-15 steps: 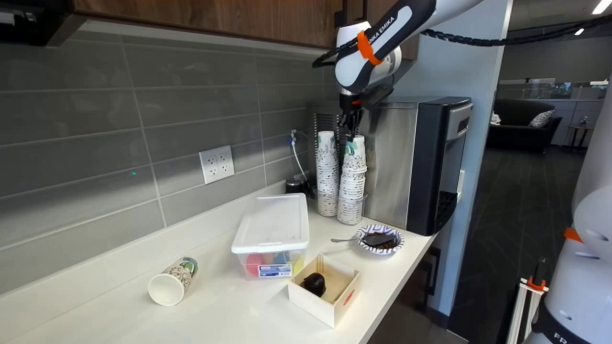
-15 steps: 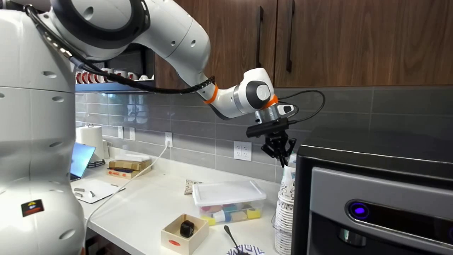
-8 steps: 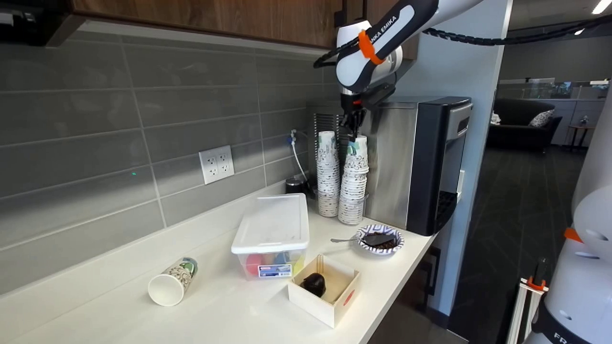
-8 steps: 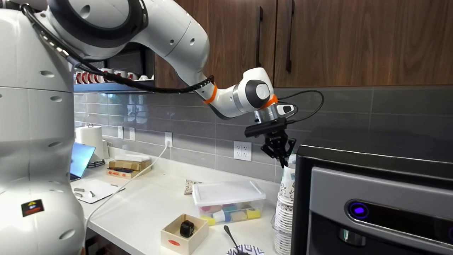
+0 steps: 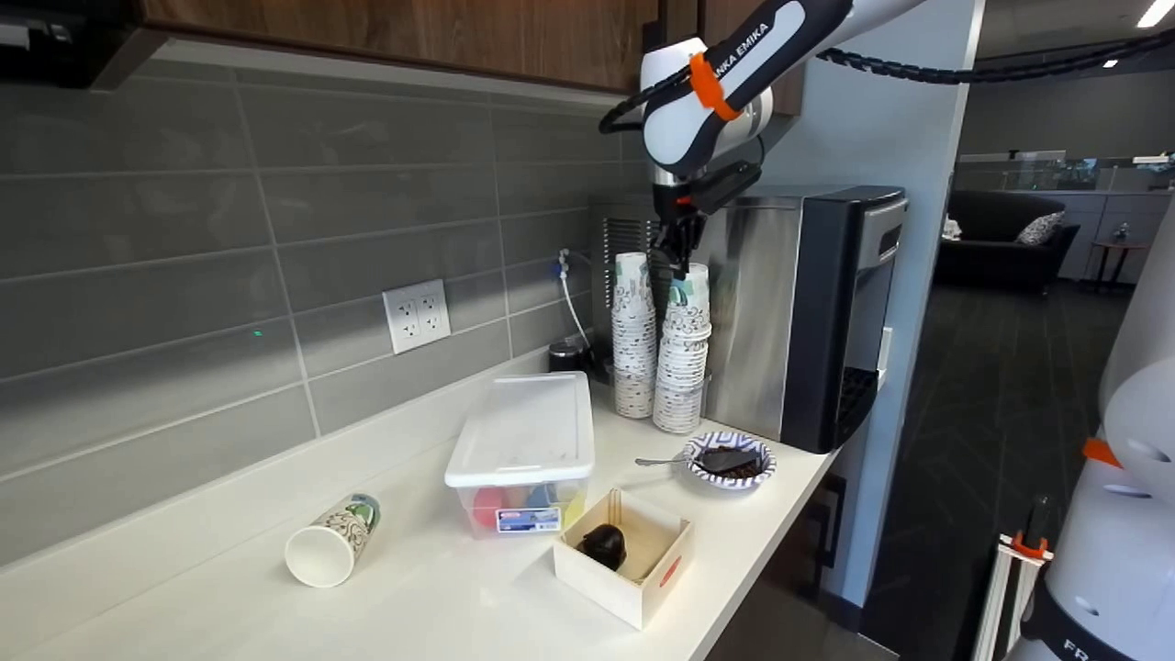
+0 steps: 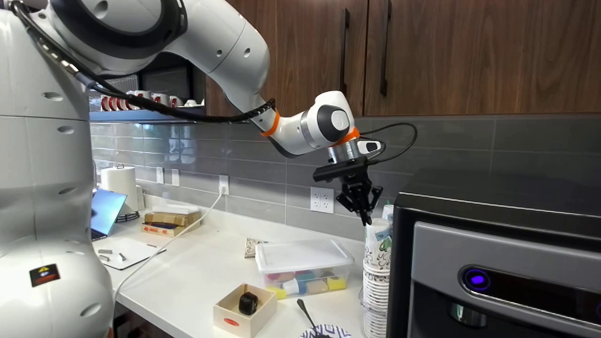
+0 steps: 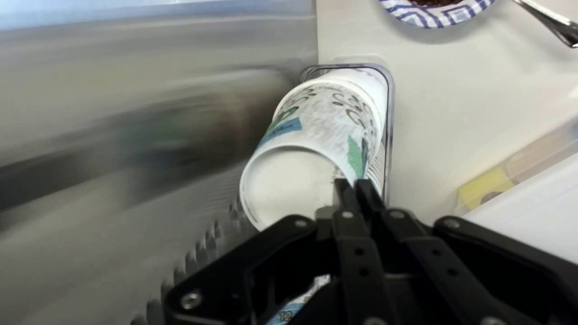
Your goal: Remove two coffee cups from the stack at the front and place them on the left.
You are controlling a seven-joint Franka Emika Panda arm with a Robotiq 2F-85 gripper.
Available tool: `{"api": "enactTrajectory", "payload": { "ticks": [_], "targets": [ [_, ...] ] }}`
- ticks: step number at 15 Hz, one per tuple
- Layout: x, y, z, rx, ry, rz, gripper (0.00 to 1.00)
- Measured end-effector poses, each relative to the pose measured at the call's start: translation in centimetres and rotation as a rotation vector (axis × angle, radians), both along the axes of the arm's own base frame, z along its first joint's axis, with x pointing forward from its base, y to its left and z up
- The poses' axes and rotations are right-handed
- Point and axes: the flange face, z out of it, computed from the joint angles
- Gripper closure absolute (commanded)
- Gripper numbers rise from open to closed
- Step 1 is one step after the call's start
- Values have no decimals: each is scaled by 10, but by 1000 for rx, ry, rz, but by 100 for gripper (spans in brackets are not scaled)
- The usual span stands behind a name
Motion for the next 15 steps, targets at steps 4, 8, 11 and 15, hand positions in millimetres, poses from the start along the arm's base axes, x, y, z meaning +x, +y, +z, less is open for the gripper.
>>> {"api": "enactTrajectory", "payload": {
  "ticks": [4,8,11,15],
  "targets": [
    [-10,12,13,1,-8,-24,98],
    [-26,21,50,-29,-63,-44,98],
    [-42,35,81,-43,-108,-37,98],
    [-66,70,111,-57,-130,12,98]
  ]
}}
